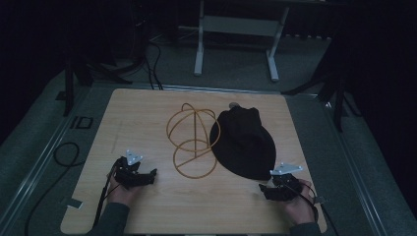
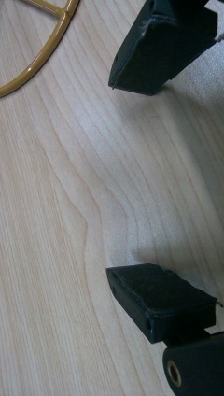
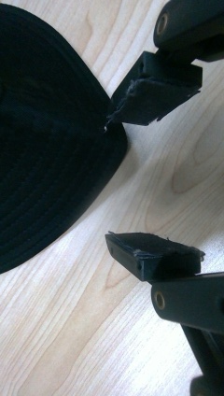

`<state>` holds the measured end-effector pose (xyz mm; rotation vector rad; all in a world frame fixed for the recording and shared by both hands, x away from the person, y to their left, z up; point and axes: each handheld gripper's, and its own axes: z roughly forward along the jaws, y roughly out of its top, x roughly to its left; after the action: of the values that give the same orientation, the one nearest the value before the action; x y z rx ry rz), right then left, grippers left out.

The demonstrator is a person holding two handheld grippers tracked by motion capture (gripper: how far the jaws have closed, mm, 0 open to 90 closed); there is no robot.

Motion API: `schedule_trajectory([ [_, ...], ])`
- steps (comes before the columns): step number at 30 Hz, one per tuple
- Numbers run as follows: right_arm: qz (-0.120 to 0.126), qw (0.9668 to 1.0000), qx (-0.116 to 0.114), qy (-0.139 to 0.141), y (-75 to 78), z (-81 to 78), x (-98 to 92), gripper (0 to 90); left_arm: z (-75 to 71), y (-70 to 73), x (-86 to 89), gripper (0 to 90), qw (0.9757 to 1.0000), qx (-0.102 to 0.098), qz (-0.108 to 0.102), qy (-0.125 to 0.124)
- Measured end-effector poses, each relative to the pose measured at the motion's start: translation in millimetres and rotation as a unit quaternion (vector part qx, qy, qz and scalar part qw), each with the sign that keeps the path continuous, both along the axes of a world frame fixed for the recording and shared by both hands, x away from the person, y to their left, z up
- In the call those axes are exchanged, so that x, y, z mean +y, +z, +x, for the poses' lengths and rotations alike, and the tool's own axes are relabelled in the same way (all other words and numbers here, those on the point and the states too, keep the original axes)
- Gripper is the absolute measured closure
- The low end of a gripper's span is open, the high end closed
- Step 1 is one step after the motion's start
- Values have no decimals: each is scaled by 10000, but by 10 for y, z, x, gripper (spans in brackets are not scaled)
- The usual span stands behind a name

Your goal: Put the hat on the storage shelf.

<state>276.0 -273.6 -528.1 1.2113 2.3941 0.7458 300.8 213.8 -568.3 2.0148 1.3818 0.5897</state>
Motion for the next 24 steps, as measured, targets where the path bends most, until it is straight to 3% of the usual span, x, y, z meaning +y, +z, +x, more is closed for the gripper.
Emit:
schedule_trajectory([
  [10,-304,9994,55,153,112,61,39,302,0,-2,-2,94,10000,-10,-13,9],
  [24,-413,9987,-42,286,302,172,91,281,0,0,-2,94,10000,2,-14,7],
])
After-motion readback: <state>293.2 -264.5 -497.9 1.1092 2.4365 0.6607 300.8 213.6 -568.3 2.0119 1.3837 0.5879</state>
